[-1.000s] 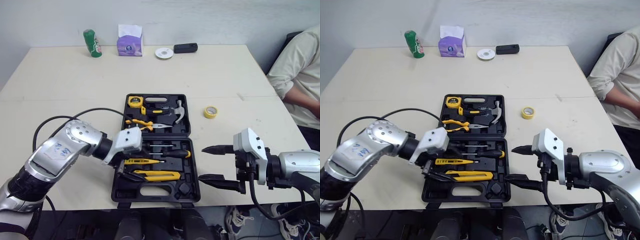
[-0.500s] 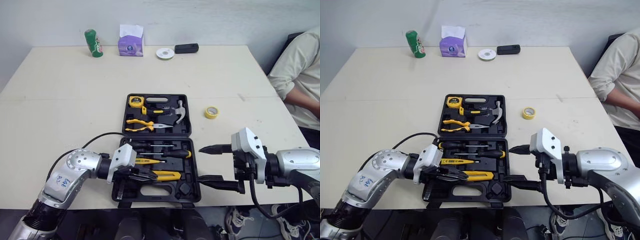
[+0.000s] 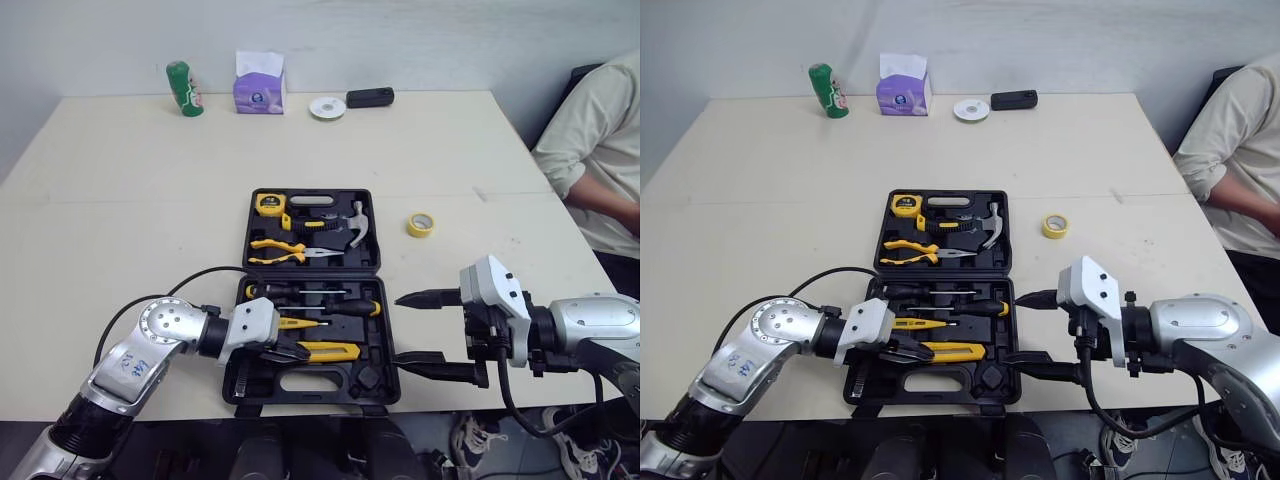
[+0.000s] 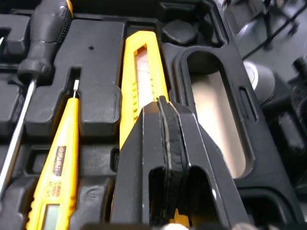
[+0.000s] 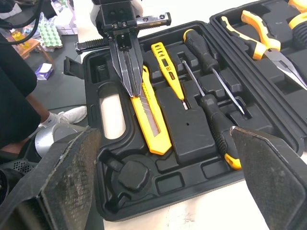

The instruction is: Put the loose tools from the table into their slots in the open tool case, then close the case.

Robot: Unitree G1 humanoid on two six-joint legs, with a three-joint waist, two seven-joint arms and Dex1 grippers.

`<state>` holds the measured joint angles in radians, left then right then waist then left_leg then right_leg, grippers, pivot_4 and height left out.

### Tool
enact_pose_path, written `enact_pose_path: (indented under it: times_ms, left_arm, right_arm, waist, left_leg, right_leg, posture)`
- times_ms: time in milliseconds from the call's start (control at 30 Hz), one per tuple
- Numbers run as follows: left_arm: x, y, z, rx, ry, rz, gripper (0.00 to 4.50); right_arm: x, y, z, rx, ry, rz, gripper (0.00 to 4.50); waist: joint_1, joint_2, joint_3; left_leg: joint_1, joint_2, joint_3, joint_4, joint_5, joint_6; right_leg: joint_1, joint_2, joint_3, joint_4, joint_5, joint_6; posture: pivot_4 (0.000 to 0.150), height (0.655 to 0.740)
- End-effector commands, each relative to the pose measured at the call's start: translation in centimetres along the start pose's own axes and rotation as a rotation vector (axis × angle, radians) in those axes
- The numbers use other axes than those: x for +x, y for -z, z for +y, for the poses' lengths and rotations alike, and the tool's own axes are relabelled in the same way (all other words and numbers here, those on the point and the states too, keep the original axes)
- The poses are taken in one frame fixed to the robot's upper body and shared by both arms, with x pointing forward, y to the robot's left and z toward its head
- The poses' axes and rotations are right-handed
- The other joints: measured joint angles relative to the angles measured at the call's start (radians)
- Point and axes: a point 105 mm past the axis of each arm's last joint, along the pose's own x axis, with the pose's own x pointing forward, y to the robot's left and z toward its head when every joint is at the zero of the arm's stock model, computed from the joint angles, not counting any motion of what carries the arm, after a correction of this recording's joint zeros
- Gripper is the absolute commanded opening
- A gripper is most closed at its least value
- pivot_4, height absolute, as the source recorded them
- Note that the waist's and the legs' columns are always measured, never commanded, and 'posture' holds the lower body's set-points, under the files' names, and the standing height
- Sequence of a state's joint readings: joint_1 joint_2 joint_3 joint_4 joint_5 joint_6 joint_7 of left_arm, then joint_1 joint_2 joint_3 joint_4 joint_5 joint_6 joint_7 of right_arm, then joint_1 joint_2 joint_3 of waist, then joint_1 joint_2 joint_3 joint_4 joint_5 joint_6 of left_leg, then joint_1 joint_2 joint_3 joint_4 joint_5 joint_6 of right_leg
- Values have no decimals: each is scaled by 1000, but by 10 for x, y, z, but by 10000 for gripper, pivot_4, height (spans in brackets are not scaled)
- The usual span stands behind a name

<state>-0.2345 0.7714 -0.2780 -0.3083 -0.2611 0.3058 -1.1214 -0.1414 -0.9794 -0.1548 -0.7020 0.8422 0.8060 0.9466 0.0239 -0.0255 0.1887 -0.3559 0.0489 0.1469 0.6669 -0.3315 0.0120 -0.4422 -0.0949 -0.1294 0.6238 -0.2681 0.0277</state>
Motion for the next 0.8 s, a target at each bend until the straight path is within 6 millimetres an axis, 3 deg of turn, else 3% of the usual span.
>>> enact_pose_path:
  times_ms: [33, 200, 533, 700, 800]
  left_arm:
    - [5, 48, -9, -71, 0, 215, 792]
    - [4, 41, -7, -83, -15, 183, 792]
    - [-4, 8, 0, -102, -73, 12, 792]
    - [-25, -15, 6, -150, -158, -98, 792]
    - [-37, -17, 10, -179, -219, -108, 792]
  right_arm:
    - [0, -5, 2, -38, -5, -7, 45000]
    - [-1, -4, 1, -42, 1, -3, 45000]
    - [0, -3, -5, -52, 8, -9, 45000]
    - [-4, -1, -12, -54, 28, -8, 45000]
    - [-6, 1, -17, -54, 42, -8, 45000]
  waist:
    - [1, 3, -3]
    - [0, 8, -7]
    - [-1, 8, -7]
    - [-1, 6, -5]
    - [0, 4, -4]
  left_leg:
    - [2, 0, 0, 0, -1, 1]
    - [5, 1, -1, -1, -3, 3]
    - [5, 1, -1, -1, -3, 3]
    - [2, 1, -1, 0, -3, 3]
    - [0, 1, 0, 0, 0, -2]
  right_leg:
    - [2, 0, 0, -1, 0, 0]
    - [12, 0, 0, -4, 0, 0]
    - [11, 0, 0, -5, -1, 1]
    - [3, 0, 0, -2, 0, 1]
    - [0, 0, 0, -1, 0, 0]
  posture:
    - [1500, 7252]
    - [1500, 7252]
    - [1500, 7252]
    - [1500, 7252]
    - [1500, 7252]
